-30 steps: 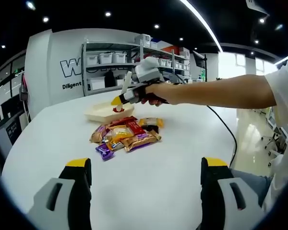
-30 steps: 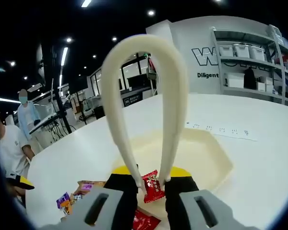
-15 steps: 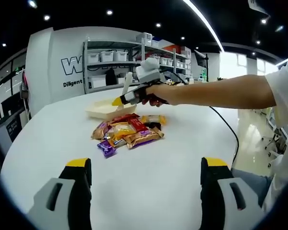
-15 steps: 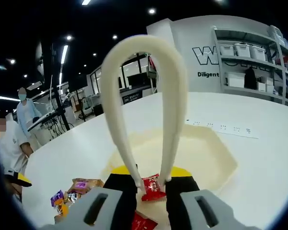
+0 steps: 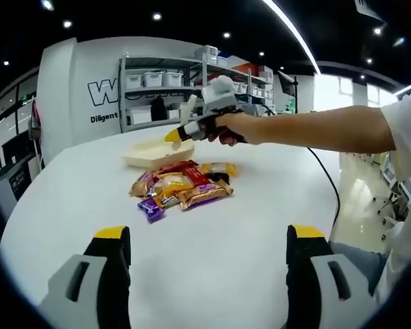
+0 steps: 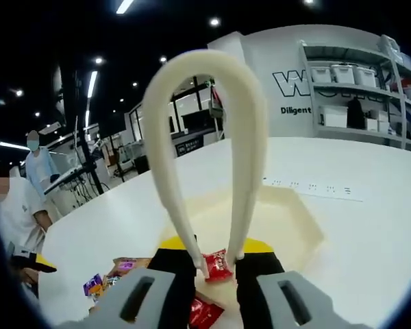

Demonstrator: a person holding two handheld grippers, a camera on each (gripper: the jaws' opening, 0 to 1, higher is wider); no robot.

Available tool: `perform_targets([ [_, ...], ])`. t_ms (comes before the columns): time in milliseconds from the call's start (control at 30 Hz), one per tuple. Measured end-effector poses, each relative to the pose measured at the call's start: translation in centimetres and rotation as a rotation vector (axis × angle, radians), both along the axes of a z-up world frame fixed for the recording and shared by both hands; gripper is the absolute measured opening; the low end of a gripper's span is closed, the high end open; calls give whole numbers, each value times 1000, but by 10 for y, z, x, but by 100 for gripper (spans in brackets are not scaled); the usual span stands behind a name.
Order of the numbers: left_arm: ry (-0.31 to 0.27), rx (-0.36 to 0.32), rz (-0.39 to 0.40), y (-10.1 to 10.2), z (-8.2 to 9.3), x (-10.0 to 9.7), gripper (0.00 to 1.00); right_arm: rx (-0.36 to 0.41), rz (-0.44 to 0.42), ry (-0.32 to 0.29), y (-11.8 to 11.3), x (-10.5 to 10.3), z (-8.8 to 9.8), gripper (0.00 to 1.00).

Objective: Place the target food into the container with the food tongs after gripping and lifting it, then release it inside without dropping or visibly crushing the food.

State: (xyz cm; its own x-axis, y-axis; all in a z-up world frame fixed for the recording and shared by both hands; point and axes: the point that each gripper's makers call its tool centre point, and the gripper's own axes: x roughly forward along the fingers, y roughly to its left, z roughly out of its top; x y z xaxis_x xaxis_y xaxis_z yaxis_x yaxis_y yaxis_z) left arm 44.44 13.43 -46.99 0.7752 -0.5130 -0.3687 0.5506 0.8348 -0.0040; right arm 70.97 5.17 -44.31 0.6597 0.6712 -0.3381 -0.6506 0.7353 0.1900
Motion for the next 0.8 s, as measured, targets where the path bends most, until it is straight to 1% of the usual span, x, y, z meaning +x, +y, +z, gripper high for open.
perform_targets([
  [133, 0, -5, -1, -1, 0, -1, 92, 22, 2, 5, -3, -6, 5, 14],
  [167, -3, -9, -2, -3, 1, -3, 92, 28, 7, 2, -9, -15, 10, 14],
  [200, -2, -12, -2, -4, 1, -3, 92, 32, 10, 3, -10, -18, 11, 14],
  [333, 2, -14, 0, -5, 1, -4, 92, 22, 18, -2, -14, -25, 12, 14],
  [400, 7, -9, -1, -8, -1, -7, 93, 14, 23, -3, -20, -34, 13, 14],
  [533, 7, -10, -3, -9, -1, -8, 93, 20, 26, -1, -21, -38, 14, 14],
  [567, 11, -8, -6, -11, -1, -10, 93, 11, 37, -4, -24, -51, 17, 14],
  [600, 12, 3, -13, -13, -1, -13, 93, 10, 40, -3, -24, -54, 17, 14],
  [733, 12, 4, -14, -14, -1, -14, 93, 12, 42, -2, -25, -56, 18, 14],
  [767, 13, 4, -15, -14, -1, -14, 93, 8, 40, 0, -26, -59, 17, 14],
  [800, 8, 2, -16, -15, 3, -16, 93, 4, 38, 3, -27, -63, 16, 14],
])
